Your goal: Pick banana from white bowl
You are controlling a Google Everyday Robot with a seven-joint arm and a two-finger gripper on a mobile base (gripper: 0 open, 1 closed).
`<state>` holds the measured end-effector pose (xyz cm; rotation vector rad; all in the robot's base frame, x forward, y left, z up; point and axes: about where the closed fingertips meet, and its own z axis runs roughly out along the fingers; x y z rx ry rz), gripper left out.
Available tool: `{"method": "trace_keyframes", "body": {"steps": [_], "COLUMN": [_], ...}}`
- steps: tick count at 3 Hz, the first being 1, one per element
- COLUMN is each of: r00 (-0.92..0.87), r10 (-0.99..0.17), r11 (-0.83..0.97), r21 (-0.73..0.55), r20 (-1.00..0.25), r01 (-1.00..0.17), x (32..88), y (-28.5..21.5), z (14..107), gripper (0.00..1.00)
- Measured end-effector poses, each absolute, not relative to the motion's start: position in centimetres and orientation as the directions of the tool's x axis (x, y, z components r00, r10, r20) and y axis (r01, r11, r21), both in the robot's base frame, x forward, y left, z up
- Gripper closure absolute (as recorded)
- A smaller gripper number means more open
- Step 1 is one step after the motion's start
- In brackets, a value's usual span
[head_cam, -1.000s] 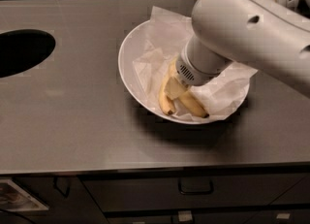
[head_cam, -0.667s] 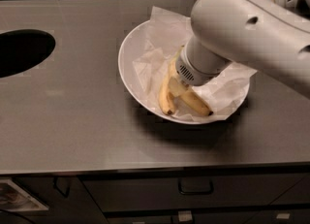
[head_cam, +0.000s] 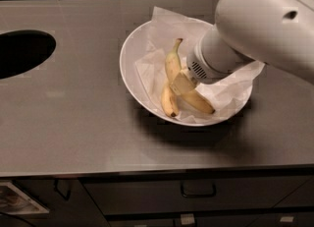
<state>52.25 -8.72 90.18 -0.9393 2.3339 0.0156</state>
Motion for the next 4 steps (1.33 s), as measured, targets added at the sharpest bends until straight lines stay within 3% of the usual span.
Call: {"method": "trace_keyframes", "body": {"steps": [2, 4], "r00": [-0.421, -0.236], "r10": [-0.459, -0.324], "r11": [0.786, 0.663], "r21": [-0.137, -0.042], "r20": [-0.782, -0.916], "r01": [-0.603, -0.747], "x": [53.1, 49.3], "y": [-13.2, -11.5], "z": [95.8, 101.3], "gripper": [1.0, 1.0]}}
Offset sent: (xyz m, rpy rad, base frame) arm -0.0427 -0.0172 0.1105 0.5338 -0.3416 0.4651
